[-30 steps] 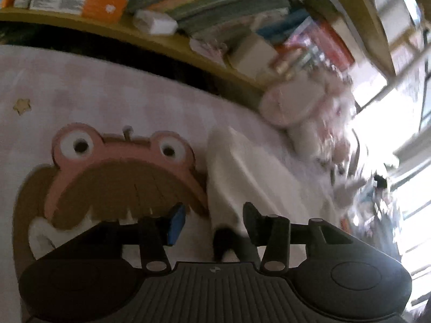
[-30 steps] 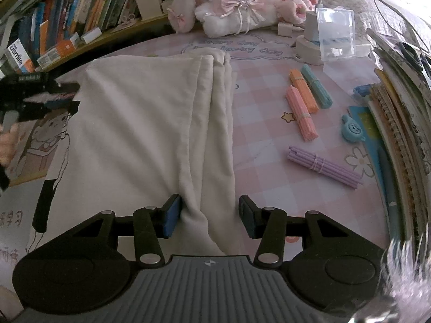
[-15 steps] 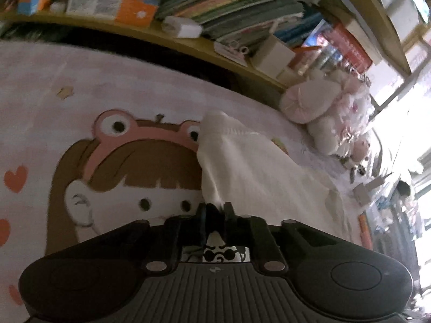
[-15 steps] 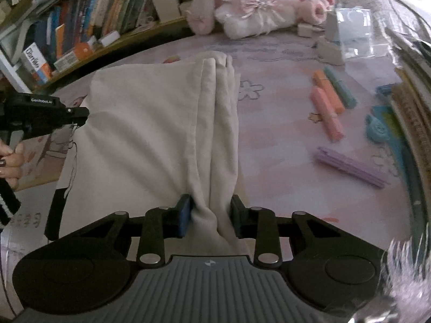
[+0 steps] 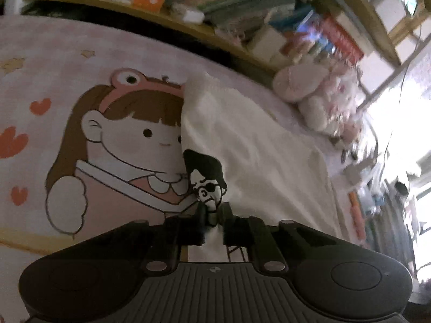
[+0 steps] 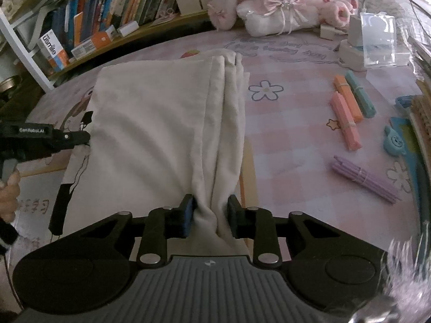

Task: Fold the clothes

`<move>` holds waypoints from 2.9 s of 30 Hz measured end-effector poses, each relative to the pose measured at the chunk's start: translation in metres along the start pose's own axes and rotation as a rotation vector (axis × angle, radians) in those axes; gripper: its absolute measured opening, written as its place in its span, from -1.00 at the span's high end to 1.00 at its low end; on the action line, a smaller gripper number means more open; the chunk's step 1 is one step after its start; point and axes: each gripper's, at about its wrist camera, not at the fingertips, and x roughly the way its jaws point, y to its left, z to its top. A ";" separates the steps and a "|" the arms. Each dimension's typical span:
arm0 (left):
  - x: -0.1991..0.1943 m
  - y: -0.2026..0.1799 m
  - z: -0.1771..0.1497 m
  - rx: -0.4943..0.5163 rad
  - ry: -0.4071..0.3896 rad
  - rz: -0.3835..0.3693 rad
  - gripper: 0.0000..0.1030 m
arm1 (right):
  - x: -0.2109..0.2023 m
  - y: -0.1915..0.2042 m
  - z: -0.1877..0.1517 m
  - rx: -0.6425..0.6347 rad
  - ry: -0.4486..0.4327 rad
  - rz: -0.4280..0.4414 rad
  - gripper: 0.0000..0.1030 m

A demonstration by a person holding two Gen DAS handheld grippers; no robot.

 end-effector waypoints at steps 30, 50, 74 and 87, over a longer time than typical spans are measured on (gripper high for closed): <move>-0.114 0.052 -0.084 0.073 -0.107 0.234 0.18 | -0.002 0.074 -0.042 -0.015 0.032 0.076 0.21; -0.140 0.077 -0.139 -0.165 -0.029 0.047 0.21 | -0.041 0.059 -0.101 0.375 -0.018 0.055 -0.05; -0.149 0.079 -0.138 -0.123 -0.052 0.146 0.84 | -0.023 0.072 -0.082 0.385 -0.001 0.126 -0.04; -0.153 0.077 -0.143 -0.082 -0.040 0.162 0.60 | -0.016 0.075 -0.083 0.405 0.022 0.111 0.05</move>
